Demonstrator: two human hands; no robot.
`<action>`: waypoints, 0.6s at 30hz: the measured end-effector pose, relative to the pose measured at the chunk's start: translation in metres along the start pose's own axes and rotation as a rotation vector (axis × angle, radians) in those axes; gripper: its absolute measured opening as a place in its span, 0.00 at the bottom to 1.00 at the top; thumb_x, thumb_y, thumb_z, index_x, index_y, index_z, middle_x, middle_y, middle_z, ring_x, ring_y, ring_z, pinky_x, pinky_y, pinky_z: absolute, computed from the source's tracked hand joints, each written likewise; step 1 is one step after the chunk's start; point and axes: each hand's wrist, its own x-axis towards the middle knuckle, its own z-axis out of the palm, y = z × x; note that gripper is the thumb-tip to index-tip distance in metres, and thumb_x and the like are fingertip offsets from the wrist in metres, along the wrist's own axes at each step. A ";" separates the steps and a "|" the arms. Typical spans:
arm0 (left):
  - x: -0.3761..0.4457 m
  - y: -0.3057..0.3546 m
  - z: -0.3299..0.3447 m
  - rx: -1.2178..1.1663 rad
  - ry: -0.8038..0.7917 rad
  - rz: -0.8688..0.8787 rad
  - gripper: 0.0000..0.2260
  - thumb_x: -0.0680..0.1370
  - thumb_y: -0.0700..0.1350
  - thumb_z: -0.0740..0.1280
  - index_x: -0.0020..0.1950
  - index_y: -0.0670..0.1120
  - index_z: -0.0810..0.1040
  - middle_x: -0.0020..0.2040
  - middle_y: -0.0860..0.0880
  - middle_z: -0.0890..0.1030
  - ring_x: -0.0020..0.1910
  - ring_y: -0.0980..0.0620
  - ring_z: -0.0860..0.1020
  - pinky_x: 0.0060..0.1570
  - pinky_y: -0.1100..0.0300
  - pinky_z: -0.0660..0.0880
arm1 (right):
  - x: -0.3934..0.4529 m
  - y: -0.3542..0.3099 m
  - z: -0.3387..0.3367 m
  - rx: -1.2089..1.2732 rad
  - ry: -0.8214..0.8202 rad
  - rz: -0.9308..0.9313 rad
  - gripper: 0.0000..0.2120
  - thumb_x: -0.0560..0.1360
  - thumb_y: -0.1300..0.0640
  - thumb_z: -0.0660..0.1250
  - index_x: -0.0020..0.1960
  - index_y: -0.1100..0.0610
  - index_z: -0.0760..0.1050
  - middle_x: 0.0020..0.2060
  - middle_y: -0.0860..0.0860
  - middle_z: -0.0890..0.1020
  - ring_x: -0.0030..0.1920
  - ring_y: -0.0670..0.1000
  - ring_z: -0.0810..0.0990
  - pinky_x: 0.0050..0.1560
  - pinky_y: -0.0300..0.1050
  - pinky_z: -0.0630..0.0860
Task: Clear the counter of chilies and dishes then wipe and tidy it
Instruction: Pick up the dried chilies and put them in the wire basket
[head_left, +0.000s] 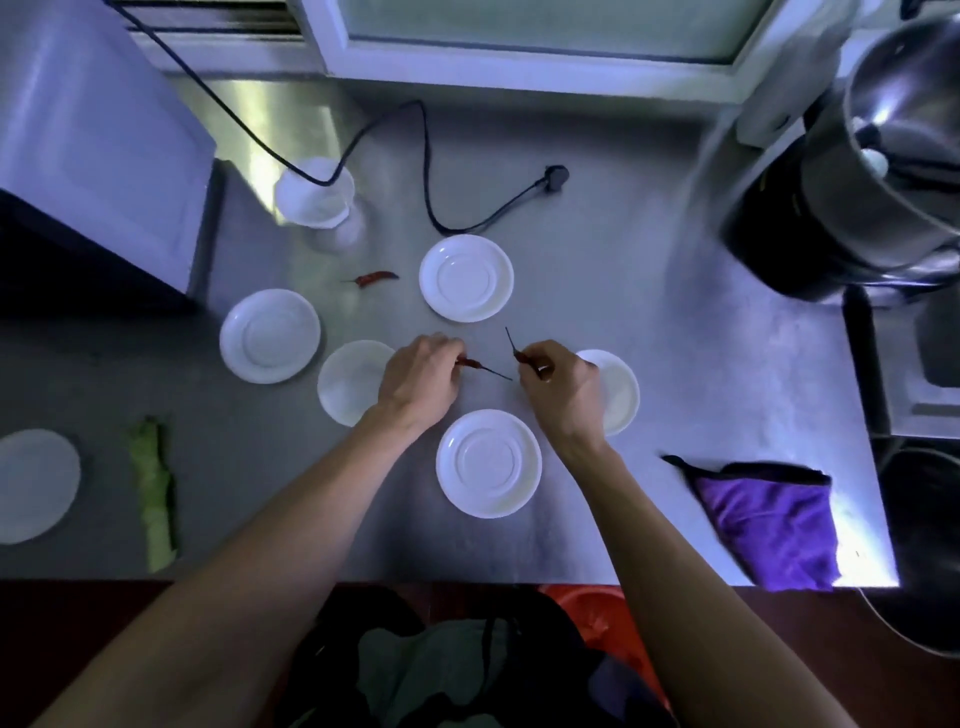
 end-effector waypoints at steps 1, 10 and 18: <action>-0.006 -0.004 -0.007 -0.007 0.019 0.000 0.07 0.77 0.39 0.65 0.52 0.45 0.80 0.49 0.46 0.80 0.51 0.42 0.78 0.45 0.47 0.76 | -0.001 -0.005 0.002 0.002 -0.006 -0.002 0.06 0.75 0.60 0.68 0.49 0.52 0.82 0.39 0.40 0.82 0.41 0.46 0.81 0.44 0.41 0.77; -0.079 -0.075 -0.061 -0.039 0.206 -0.074 0.06 0.77 0.39 0.66 0.52 0.45 0.81 0.49 0.46 0.80 0.50 0.43 0.77 0.46 0.48 0.74 | -0.030 -0.070 0.062 0.042 -0.094 -0.101 0.06 0.74 0.59 0.69 0.49 0.53 0.83 0.39 0.43 0.85 0.41 0.44 0.82 0.44 0.35 0.75; -0.180 -0.159 -0.089 -0.126 0.302 -0.227 0.06 0.78 0.40 0.66 0.52 0.44 0.81 0.49 0.46 0.80 0.49 0.41 0.78 0.48 0.44 0.74 | -0.108 -0.129 0.141 0.010 -0.222 -0.232 0.07 0.74 0.58 0.69 0.49 0.51 0.84 0.39 0.40 0.83 0.43 0.41 0.81 0.45 0.28 0.72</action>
